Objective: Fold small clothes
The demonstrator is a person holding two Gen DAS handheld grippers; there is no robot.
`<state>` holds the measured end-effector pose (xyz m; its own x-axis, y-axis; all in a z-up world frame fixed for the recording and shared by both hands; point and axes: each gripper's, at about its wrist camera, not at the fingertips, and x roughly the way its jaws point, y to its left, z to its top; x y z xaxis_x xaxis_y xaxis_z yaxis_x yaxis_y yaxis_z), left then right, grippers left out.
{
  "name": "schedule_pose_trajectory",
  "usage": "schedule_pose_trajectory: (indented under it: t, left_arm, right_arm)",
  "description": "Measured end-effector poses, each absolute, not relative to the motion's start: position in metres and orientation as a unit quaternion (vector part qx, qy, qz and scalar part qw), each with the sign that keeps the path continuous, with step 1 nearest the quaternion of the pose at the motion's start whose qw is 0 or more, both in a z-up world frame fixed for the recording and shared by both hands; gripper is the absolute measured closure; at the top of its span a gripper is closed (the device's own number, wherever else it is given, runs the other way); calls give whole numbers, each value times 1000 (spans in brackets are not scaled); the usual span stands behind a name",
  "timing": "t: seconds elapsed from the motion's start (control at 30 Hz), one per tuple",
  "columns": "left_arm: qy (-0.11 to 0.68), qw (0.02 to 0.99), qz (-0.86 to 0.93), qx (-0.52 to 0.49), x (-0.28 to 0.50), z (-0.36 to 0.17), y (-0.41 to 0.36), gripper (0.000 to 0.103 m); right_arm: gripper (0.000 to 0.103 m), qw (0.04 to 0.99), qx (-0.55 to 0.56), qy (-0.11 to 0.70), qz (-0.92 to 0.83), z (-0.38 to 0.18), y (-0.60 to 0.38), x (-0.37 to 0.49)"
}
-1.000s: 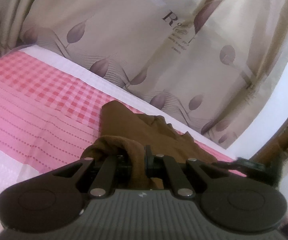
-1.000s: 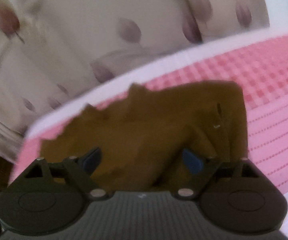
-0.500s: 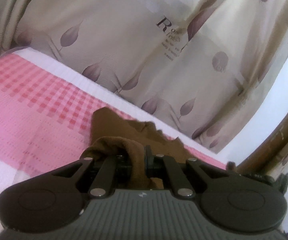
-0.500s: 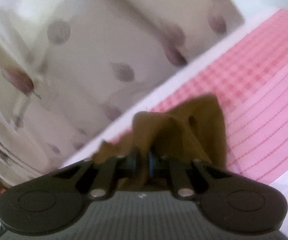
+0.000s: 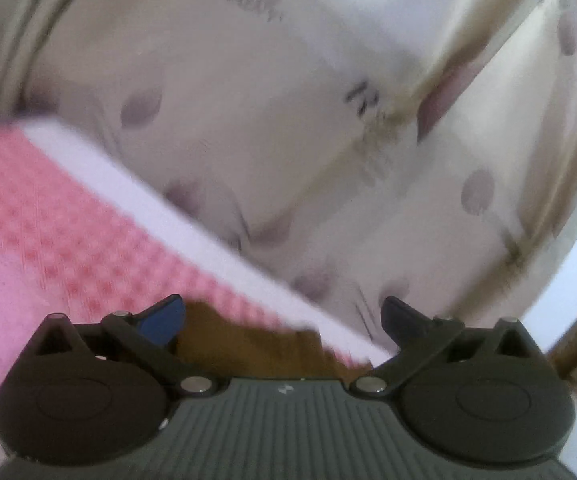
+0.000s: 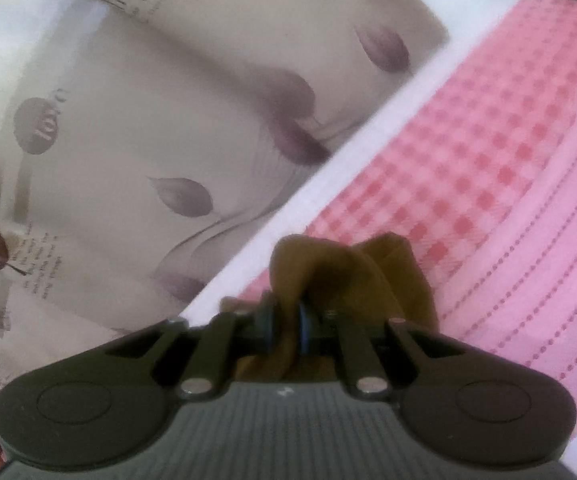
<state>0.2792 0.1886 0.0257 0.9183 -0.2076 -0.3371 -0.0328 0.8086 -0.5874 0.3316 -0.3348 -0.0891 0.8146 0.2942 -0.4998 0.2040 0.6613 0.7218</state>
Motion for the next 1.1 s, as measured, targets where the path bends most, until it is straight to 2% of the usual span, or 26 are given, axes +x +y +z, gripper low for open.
schedule_pose_trajectory:
  t: [0.17,0.33,0.47,0.57,0.63,0.77,0.87,0.93,1.1]
  left_arm:
    - [192,942,-33,-272,285,38,197,0]
    - [237,941,-54,-236,264,29,209,1]
    - [299,925,-81,-220,248,5,212,3]
    - [342,902,-124,-231,253,-10,203,12]
    - [363,891,-148,-229,259,-17,192,12]
    - [391,883,-178,-191,278,-24,166,11]
    - [380,891,-171,-180,295,-24,162,11]
    - [348,906,-156,-185,307,-17,167,11]
    - [263,943,-68,-193,331,0,182,10]
  right_arm:
    - [89,861,429,271,31,-96,-342,320]
    - [89,884,401,231,70,-76,-348,285]
    - [89,879,325,279,212,-62,-309,271]
    - [89,880,225,330,257,-62,-260,270]
    - [89,882,163,356,262,-68,-231,275]
    - [89,880,106,385,257,-76,-193,295]
    - [89,873,98,405,254,-78,-180,319]
    - [89,882,98,389,249,-72,-178,332]
    - [89,901,188,343,188,-67,-205,372]
